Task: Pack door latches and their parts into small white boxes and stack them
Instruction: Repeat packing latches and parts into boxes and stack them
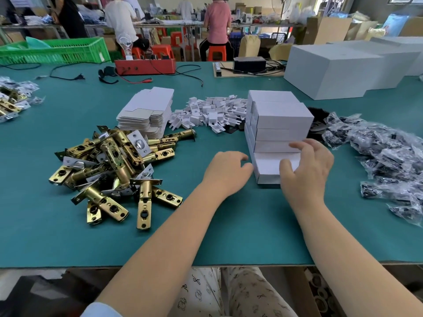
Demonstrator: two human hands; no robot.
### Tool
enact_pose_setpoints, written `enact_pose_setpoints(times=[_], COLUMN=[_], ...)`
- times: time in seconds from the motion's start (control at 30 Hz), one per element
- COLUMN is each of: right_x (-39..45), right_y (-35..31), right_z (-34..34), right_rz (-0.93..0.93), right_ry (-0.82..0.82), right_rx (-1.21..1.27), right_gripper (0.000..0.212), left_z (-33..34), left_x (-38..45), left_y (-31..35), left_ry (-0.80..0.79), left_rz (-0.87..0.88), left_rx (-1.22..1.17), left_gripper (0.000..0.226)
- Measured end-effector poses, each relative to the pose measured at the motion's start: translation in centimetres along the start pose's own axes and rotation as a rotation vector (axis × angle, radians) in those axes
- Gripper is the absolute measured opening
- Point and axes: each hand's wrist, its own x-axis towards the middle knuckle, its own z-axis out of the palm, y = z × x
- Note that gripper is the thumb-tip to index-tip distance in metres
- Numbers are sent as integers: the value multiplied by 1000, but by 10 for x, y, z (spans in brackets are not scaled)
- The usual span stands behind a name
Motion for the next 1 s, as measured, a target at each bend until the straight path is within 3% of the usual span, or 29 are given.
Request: enact_pose_setpoints(times=[0.1, 0.23, 0.37, 0.5, 0.77, 0.9, 1.0], right_x=[-13, -22, -22, -20, -21, -22, -18], right_y=[-12, -23, -22, -17, -20, -33, -47], right_z=[6, 17, 19, 20, 20, 21, 23], right_rz=[-340, -567, -576, -474, -441, -345, -146], right_ry=[18, -157, -221, -236, -323, -563, -673], right_rx=[-3, -31, -72, -86, -65, 97, 298], right_gripper=[23, 25, 21, 14, 15, 17, 28], left_z=[-28, -76, -119, -136, -129, -115, -105], left_x=[19, 52, 74, 77, 69, 45, 21], left_y=[-11, -38, -73, -93, -76, -67, -56], left_ry=[86, 177, 227, 140, 232, 546, 855], left_rz=[-20, -173, -435, -629, -414, -101, -23], left_rx=[224, 473, 639, 754, 862, 720, 289], left_gripper=[40, 41, 45, 39, 16, 20, 30])
